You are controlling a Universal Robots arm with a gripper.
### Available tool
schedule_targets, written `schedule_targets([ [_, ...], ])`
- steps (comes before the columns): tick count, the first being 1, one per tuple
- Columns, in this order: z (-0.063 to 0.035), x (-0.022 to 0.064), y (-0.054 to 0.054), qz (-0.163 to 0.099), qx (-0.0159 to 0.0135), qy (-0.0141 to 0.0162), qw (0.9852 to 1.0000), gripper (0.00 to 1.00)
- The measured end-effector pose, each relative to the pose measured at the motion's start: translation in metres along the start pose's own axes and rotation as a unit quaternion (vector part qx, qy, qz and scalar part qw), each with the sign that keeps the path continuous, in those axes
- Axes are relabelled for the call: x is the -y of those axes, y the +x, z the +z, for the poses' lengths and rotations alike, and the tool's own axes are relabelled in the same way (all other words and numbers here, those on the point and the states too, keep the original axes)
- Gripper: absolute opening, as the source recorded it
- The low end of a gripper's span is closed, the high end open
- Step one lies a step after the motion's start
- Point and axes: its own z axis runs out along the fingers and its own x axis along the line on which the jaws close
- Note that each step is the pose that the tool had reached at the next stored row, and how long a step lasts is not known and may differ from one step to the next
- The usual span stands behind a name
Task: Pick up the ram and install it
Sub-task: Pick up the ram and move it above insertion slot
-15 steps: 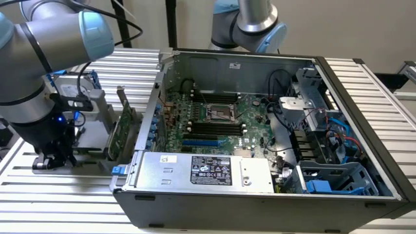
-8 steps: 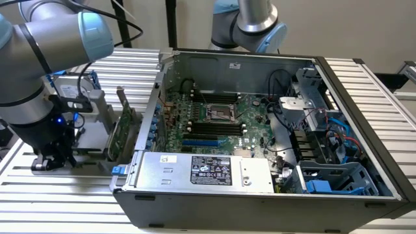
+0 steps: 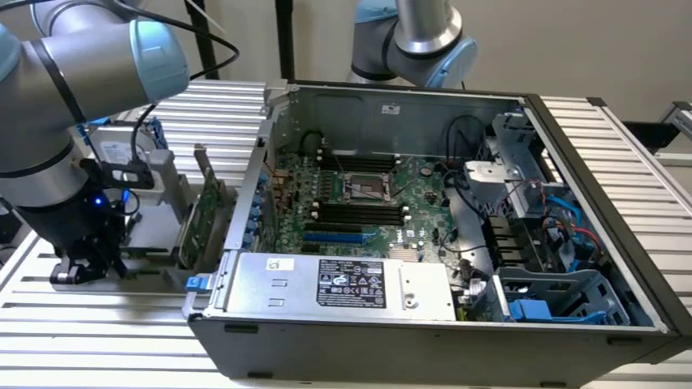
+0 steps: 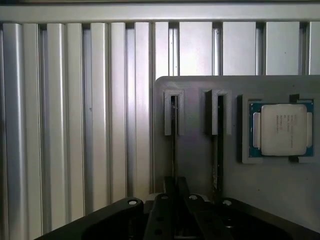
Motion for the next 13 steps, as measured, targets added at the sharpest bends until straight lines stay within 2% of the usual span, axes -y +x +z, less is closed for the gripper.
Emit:
schedule_targets([
  [7,-0.0035,-0.0001,0.000,0.000,0.0000,0.0000,1.0000,0.00],
  [13,-0.0202,-0.0005,0.000,0.000,0.0000,0.0000,1.0000,0.00],
])
